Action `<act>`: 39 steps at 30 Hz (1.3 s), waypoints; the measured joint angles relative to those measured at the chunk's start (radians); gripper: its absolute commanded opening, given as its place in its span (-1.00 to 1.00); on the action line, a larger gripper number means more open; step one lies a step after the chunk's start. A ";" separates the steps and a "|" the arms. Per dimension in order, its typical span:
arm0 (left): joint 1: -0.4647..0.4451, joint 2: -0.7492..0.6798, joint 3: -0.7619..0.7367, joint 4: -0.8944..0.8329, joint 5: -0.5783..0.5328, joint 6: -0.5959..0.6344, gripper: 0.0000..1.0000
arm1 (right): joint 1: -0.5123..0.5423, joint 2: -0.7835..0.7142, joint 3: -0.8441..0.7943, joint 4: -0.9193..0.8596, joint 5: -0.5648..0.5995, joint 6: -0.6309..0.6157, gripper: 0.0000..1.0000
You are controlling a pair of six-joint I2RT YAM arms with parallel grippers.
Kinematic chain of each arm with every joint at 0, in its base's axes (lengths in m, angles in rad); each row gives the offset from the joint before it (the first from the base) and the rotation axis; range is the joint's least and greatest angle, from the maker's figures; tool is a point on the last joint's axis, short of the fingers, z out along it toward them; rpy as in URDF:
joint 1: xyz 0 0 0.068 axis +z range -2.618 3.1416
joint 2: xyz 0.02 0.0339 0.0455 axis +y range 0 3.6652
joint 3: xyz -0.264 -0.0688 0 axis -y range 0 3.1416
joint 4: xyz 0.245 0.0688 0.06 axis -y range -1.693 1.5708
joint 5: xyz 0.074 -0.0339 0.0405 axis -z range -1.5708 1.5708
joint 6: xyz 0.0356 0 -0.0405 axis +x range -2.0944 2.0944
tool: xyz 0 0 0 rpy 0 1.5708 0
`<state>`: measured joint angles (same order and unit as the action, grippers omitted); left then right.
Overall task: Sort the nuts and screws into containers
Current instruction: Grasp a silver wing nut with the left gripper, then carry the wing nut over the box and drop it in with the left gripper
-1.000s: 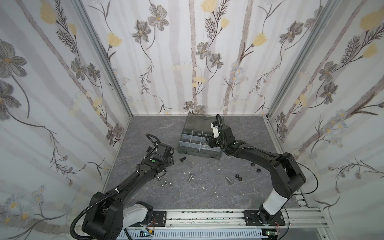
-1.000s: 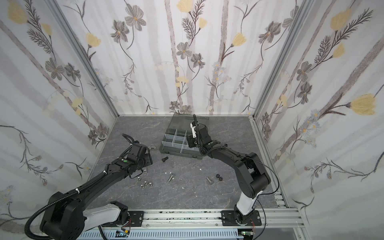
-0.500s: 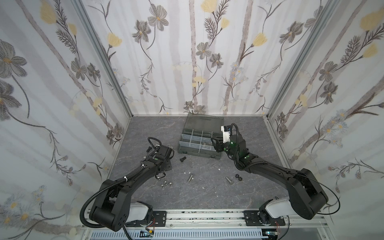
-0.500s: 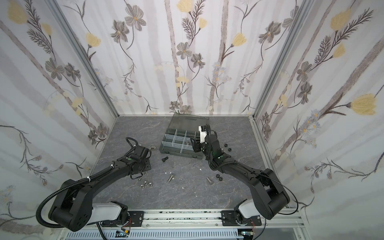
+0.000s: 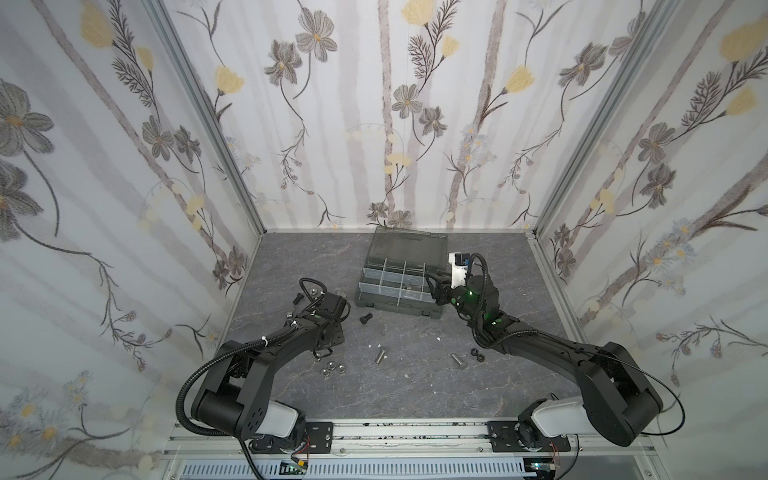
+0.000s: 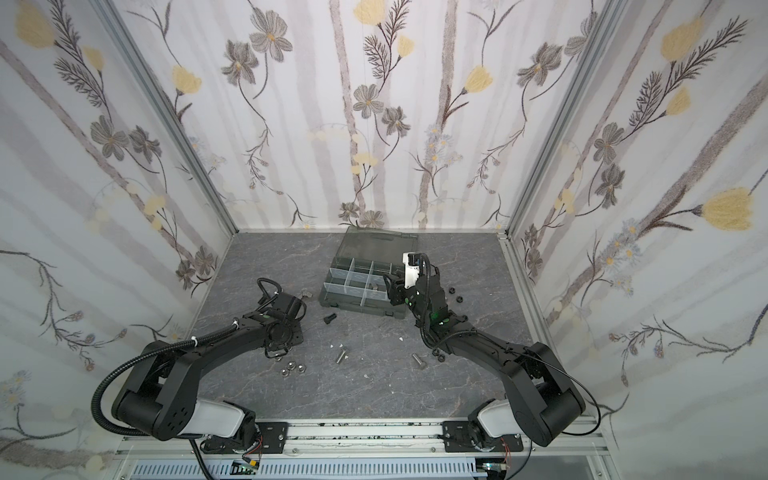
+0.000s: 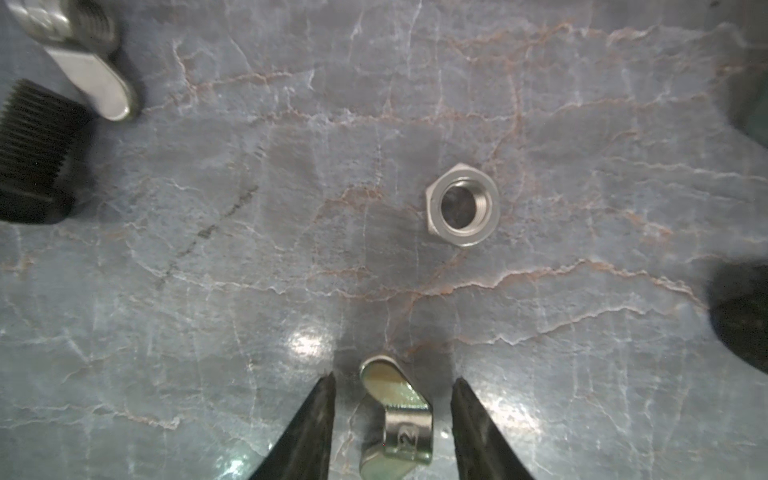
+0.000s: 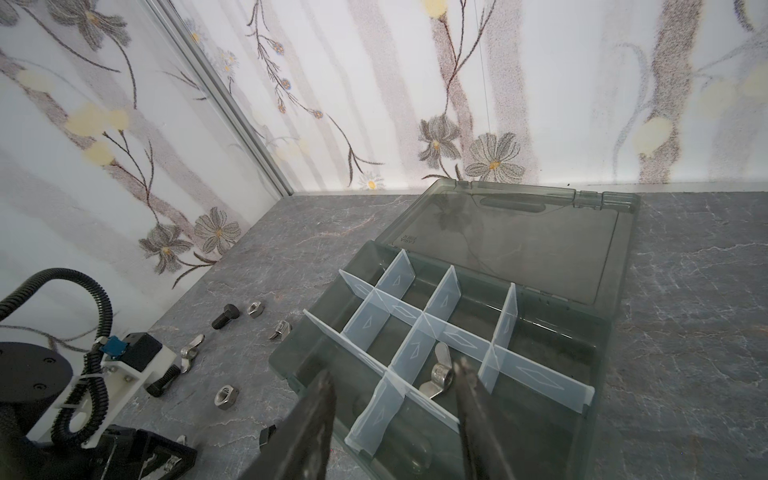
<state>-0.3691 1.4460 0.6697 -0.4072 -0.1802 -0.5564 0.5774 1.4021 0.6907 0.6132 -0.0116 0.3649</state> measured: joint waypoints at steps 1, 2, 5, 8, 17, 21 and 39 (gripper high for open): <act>0.000 0.003 0.000 0.000 0.000 0.000 -0.27 | 0.000 0.000 -0.003 0.003 0.001 0.000 -0.03; -0.001 0.005 0.000 0.002 0.000 0.001 -0.29 | -0.001 0.000 -0.005 0.004 0.006 0.000 -0.03; -0.004 0.005 -0.002 0.011 -0.001 0.003 -0.43 | -0.001 0.000 -0.013 0.010 0.018 0.000 -0.03; -0.011 0.005 -0.002 0.013 -0.001 0.003 -0.64 | -0.002 0.000 -0.014 0.011 0.021 0.000 -0.03; -0.019 -0.016 0.004 0.000 0.001 0.002 -0.93 | -0.002 0.000 -0.017 0.018 0.026 0.000 -0.03; -0.033 -0.047 0.043 -0.027 0.001 0.002 -0.95 | -0.003 0.000 -0.018 0.018 0.029 0.000 -0.02; -0.203 0.156 0.515 -0.101 -0.002 0.056 -1.00 | -0.035 0.026 -0.075 0.077 0.029 0.019 0.37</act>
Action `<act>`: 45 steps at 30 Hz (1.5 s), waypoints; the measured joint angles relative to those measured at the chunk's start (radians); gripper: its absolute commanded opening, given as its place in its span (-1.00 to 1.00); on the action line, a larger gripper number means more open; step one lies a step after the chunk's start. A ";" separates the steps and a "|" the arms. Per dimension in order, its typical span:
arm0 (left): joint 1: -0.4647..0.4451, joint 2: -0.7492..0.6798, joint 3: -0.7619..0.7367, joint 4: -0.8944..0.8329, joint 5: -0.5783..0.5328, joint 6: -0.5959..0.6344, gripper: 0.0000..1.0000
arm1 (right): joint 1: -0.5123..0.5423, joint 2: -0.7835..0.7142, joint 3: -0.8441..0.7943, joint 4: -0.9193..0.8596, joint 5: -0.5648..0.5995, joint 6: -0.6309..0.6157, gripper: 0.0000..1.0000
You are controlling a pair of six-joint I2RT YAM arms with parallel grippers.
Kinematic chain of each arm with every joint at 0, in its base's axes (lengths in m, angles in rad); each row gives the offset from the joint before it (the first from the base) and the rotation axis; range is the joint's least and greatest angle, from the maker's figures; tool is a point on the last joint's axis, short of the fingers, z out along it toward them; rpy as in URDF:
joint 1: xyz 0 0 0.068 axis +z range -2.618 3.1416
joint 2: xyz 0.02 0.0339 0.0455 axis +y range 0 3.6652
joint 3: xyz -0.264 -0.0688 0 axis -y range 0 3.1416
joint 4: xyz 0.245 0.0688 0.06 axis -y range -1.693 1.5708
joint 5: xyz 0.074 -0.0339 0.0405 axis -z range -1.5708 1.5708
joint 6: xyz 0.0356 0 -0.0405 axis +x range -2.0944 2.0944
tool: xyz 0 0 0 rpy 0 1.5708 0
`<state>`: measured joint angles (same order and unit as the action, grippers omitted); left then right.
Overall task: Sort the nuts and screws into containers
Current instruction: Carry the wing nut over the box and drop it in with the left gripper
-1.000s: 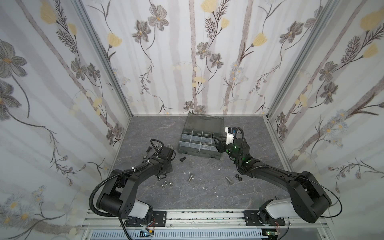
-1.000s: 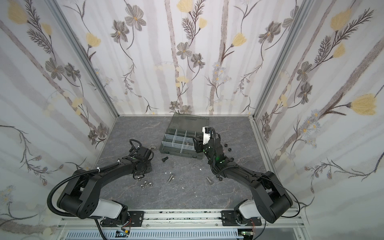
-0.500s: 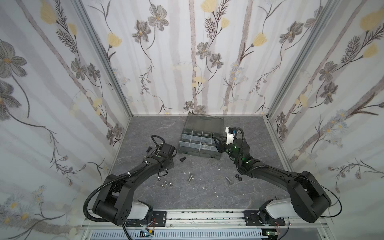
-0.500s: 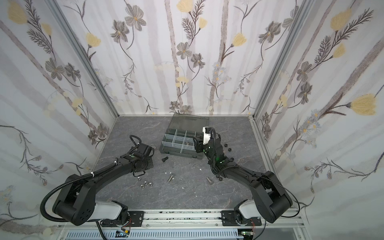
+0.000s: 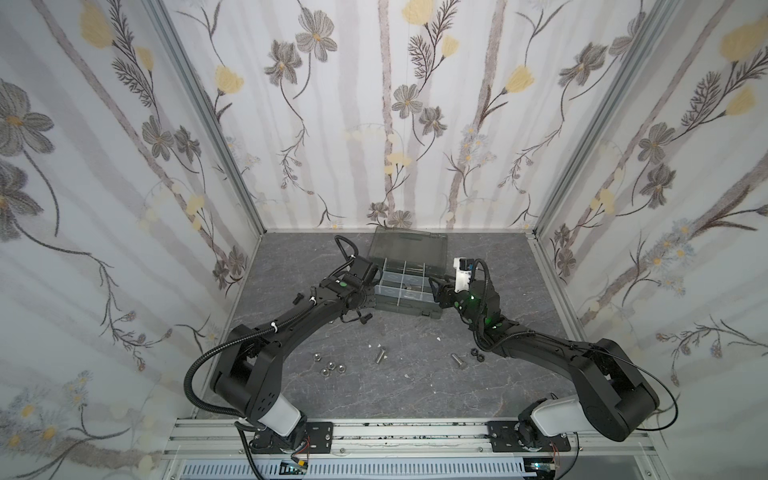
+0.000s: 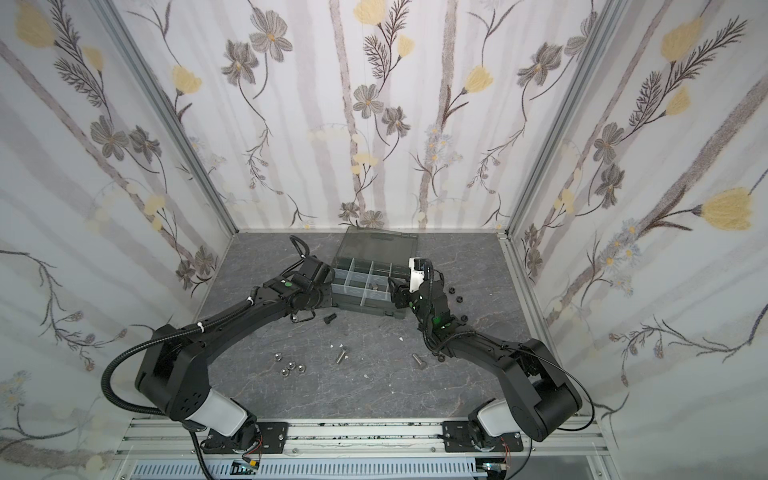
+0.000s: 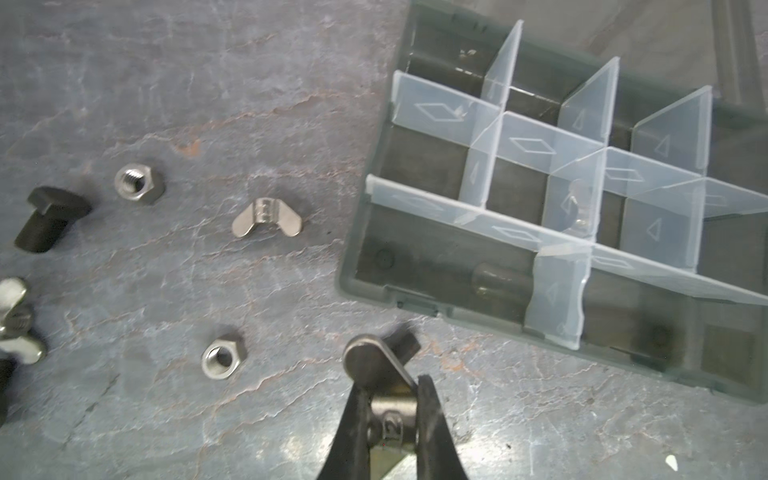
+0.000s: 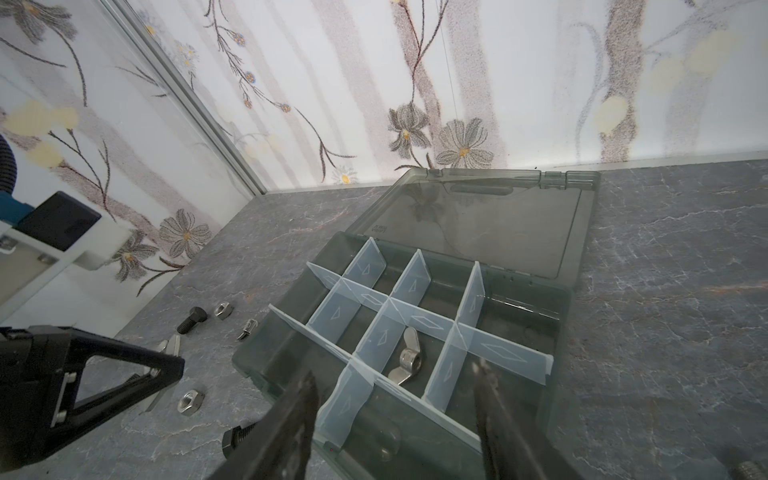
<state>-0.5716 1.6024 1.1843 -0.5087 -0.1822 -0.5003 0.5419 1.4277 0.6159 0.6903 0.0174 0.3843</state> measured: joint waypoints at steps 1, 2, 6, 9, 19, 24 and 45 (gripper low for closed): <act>-0.006 0.022 0.023 0.002 0.002 0.003 -1.00 | -0.005 0.000 -0.006 0.007 0.000 0.000 0.39; -0.013 0.041 0.045 0.001 0.003 0.003 -1.00 | -0.009 0.000 -0.011 0.011 0.001 0.000 0.42; -0.047 0.141 0.169 0.005 0.011 0.018 -1.00 | -0.028 0.013 -0.018 0.024 0.024 0.008 0.71; -0.069 0.214 0.254 0.008 0.023 0.027 -1.00 | -0.034 0.014 -0.021 0.025 0.057 0.025 0.86; -0.122 0.434 0.529 -0.008 0.056 0.054 -1.00 | -0.037 0.005 -0.047 0.024 0.160 0.026 0.86; -0.129 0.503 0.608 -0.019 0.075 0.063 -1.00 | -0.039 -0.042 -0.099 0.049 0.230 0.026 0.86; -0.144 0.628 0.686 -0.017 0.095 0.081 -0.11 | -0.063 -0.025 -0.142 0.127 0.303 0.048 0.86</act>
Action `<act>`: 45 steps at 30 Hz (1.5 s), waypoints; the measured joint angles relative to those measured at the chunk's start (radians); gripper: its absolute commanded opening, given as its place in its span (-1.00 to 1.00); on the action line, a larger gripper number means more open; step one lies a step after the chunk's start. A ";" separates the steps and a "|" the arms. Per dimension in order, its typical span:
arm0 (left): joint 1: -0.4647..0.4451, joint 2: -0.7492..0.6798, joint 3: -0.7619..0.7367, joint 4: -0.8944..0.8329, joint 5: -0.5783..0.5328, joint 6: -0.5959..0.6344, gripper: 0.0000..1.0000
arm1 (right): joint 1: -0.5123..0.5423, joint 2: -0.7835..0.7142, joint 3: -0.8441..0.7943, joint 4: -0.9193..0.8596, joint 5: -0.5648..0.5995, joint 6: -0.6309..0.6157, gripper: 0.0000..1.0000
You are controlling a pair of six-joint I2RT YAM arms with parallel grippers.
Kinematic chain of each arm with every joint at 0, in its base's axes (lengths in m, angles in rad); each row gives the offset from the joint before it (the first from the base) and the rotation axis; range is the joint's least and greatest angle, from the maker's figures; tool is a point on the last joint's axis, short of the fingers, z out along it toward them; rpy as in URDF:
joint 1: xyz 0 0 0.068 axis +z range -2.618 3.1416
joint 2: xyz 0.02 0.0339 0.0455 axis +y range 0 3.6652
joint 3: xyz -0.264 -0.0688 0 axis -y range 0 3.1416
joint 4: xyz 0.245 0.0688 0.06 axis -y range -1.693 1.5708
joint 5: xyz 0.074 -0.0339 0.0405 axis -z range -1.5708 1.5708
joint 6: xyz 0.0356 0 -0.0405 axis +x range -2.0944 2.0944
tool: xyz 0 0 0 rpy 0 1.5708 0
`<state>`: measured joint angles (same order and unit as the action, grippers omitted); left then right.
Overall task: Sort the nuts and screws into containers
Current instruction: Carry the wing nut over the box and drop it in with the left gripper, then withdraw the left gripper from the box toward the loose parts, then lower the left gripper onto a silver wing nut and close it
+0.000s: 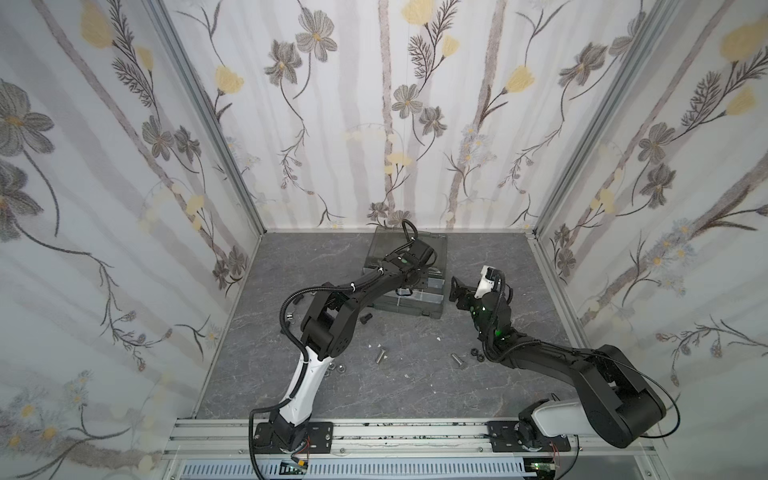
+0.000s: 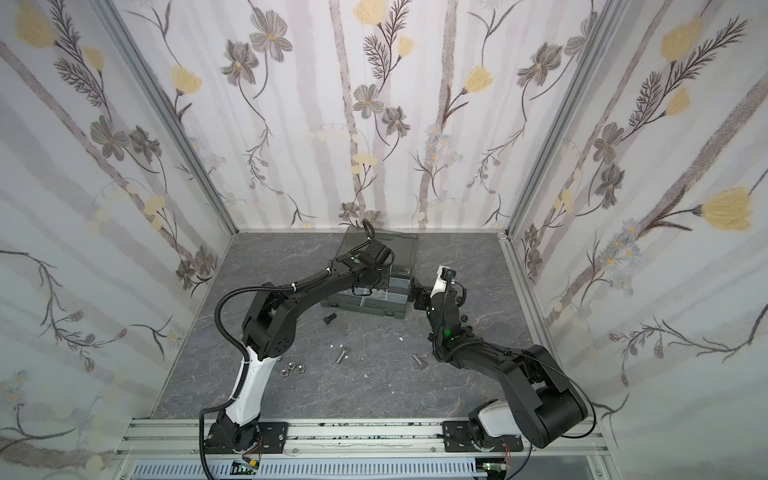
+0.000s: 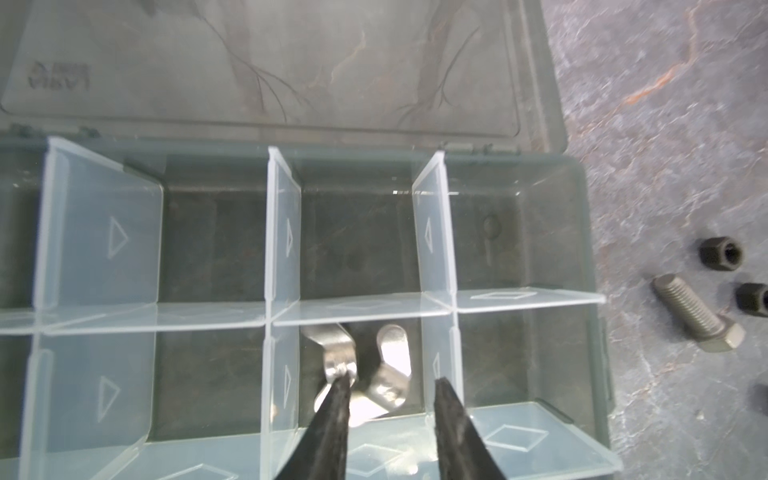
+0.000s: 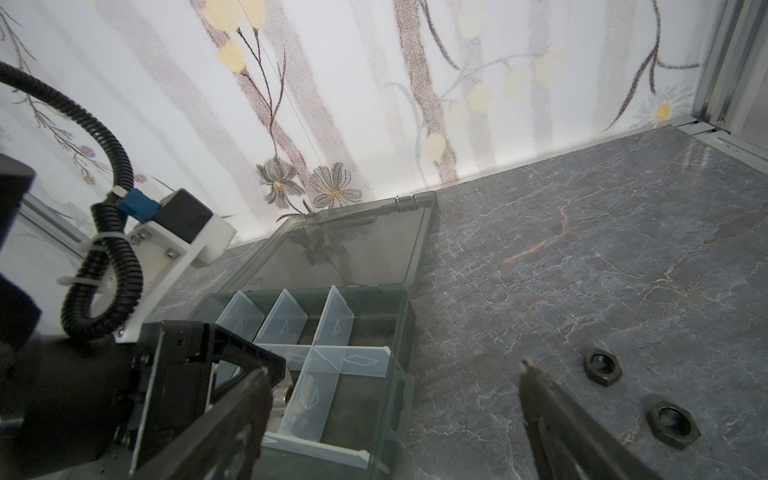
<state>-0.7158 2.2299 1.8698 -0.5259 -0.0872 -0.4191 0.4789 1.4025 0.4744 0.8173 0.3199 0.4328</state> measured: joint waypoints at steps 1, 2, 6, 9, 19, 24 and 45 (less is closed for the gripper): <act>0.000 -0.003 0.000 0.000 -0.003 0.000 -0.07 | 0.000 0.006 0.005 0.000 -0.003 0.004 0.86; 0.000 -0.008 0.001 -0.001 -0.006 0.000 -0.03 | 0.000 0.008 0.008 0.000 -0.009 0.004 0.86; 0.002 -0.054 0.004 -0.001 -0.025 0.008 0.07 | 0.000 -0.008 0.012 -0.011 -0.047 0.004 0.80; 0.006 -0.136 -0.043 0.021 -0.049 0.019 0.09 | 0.003 -0.023 0.030 -0.032 -0.084 0.004 0.78; 0.103 -0.426 -0.363 0.081 -0.078 0.014 0.11 | 0.106 -0.040 0.064 -0.140 -0.134 0.003 0.77; 0.198 -0.566 -0.531 0.110 -0.078 0.000 0.14 | 0.193 -0.005 0.112 -0.165 -0.140 -0.013 0.76; 0.442 -0.636 -0.924 0.281 -0.017 -0.075 0.23 | 0.250 0.113 0.145 -0.154 -0.212 -0.035 0.75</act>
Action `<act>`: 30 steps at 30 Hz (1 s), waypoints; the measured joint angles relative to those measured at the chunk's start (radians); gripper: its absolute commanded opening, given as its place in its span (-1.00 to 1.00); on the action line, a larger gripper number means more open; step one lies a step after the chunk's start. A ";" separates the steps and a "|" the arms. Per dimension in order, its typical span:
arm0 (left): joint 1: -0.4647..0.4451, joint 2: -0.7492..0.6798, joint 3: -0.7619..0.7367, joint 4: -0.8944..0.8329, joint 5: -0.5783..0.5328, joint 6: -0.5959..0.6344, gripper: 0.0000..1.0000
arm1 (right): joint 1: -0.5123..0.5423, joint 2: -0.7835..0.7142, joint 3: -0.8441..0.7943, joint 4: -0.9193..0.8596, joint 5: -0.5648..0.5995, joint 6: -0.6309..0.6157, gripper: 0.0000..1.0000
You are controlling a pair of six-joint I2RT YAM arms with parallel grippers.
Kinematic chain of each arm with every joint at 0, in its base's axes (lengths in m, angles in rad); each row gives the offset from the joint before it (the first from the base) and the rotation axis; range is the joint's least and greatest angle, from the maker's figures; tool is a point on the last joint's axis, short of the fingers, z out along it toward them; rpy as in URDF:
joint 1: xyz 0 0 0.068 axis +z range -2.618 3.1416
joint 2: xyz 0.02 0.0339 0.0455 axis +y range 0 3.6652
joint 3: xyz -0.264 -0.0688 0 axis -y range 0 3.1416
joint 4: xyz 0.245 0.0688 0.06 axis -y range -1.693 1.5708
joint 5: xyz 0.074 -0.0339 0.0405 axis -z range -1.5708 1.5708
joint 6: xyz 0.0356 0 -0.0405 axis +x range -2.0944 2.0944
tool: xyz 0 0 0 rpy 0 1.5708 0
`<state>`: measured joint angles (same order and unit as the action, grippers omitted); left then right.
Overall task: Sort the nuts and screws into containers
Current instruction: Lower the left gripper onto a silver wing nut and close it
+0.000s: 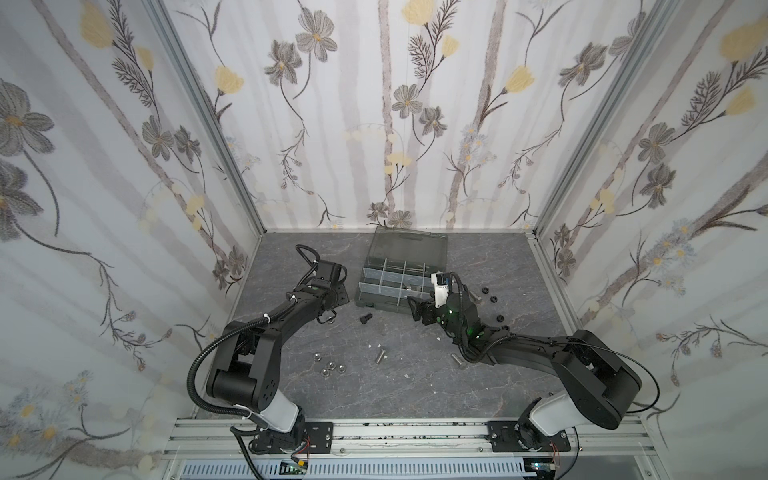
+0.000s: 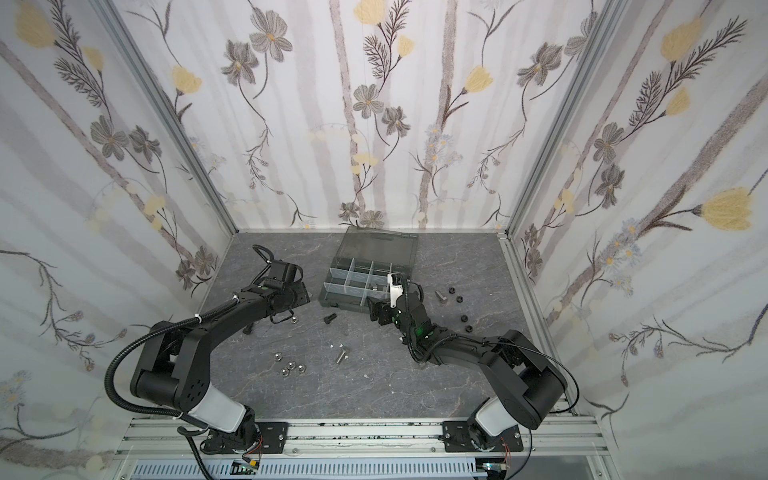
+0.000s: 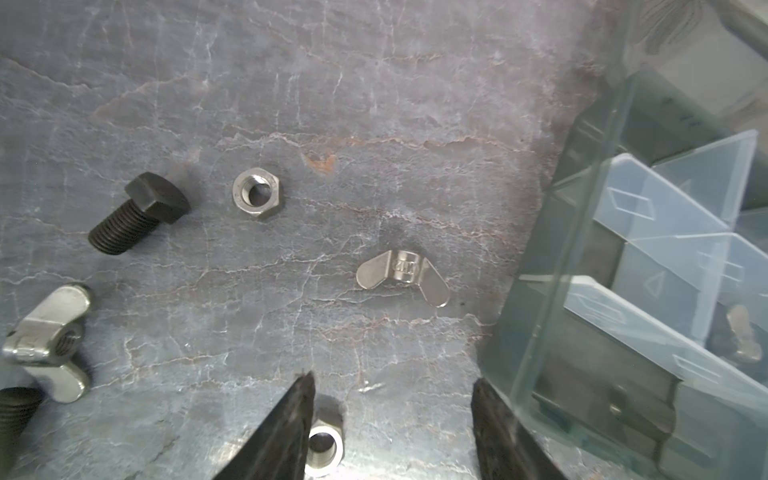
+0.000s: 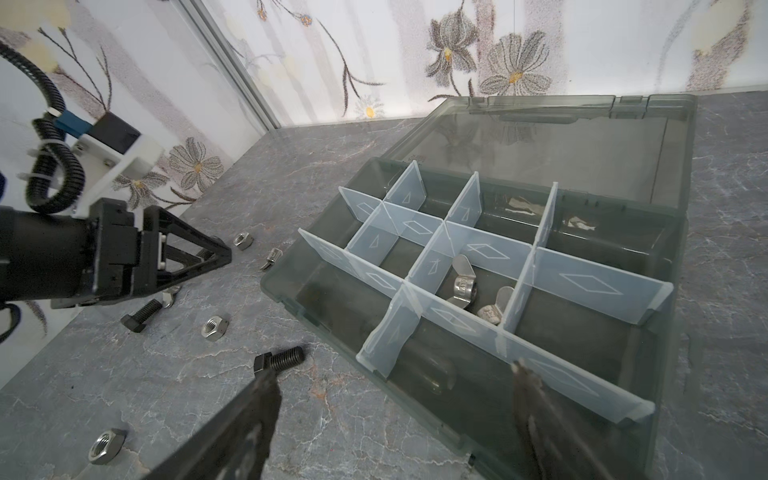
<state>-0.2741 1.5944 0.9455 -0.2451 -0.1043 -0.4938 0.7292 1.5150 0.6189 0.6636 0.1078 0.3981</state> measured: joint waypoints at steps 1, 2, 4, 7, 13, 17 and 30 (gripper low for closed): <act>0.003 0.011 -0.003 0.008 0.006 -0.004 0.23 | 0.000 0.002 0.000 0.001 0.000 -0.003 0.75; 0.006 0.022 -0.005 0.016 0.009 -0.005 0.24 | 0.000 0.004 0.000 0.002 0.000 -0.006 0.75; 0.008 0.046 -0.005 0.032 0.018 -0.009 0.24 | 0.000 0.009 0.000 0.007 0.000 -0.006 0.75; 0.011 0.080 0.002 0.048 0.024 -0.019 0.25 | 0.000 0.023 0.003 0.008 0.000 -0.006 0.75; 0.012 0.154 0.044 0.086 0.046 -0.039 0.28 | 0.000 0.035 0.006 0.008 -0.005 -0.006 0.75; 0.012 0.201 0.082 0.102 0.056 -0.055 0.28 | -0.002 0.046 0.011 0.013 -0.005 -0.006 0.75; 0.014 0.309 0.164 0.144 0.059 -0.064 0.28 | -0.009 0.069 0.024 0.019 -0.020 -0.006 0.75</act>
<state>-0.2600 1.9030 1.1091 -0.1009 -0.0452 -0.5579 0.7204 1.5841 0.6434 0.6827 0.0879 0.3916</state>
